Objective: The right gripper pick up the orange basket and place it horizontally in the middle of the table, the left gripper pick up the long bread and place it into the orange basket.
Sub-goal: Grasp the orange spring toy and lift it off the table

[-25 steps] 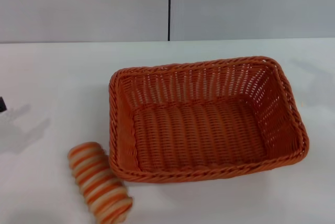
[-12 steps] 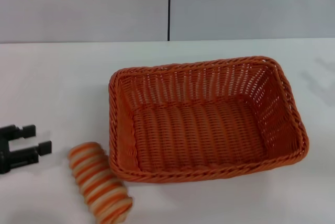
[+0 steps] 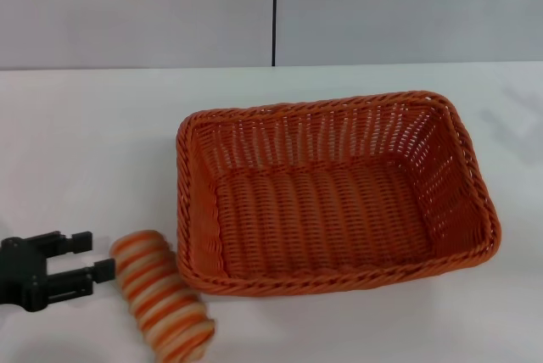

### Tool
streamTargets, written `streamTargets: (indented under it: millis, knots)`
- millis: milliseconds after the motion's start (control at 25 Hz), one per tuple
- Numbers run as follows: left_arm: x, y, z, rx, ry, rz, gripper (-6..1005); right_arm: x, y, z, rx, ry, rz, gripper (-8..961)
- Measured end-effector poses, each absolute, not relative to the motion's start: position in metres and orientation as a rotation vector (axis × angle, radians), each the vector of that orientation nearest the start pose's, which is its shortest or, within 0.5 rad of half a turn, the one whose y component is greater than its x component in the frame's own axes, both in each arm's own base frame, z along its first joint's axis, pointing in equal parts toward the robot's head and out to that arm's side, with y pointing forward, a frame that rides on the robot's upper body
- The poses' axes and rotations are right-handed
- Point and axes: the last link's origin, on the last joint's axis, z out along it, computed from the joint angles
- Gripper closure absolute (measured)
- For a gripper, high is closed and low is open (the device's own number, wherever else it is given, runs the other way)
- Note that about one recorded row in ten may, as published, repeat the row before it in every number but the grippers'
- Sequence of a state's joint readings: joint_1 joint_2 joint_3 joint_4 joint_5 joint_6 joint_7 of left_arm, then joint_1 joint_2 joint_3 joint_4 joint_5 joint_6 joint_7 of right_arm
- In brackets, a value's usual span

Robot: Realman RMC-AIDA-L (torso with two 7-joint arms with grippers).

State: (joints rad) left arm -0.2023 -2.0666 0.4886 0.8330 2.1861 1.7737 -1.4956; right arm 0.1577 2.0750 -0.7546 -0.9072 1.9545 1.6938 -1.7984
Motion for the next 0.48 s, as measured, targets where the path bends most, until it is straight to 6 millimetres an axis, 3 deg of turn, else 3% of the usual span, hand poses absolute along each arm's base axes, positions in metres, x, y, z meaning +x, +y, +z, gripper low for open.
streamTargets:
  millis: [480]
  knots:
    - [-0.358, 0.219, 0.012, -2.578, -1.024, -0.634, 285, 0.279, 0.268, 0.112, -2.059, 0.420, 1.315, 336]
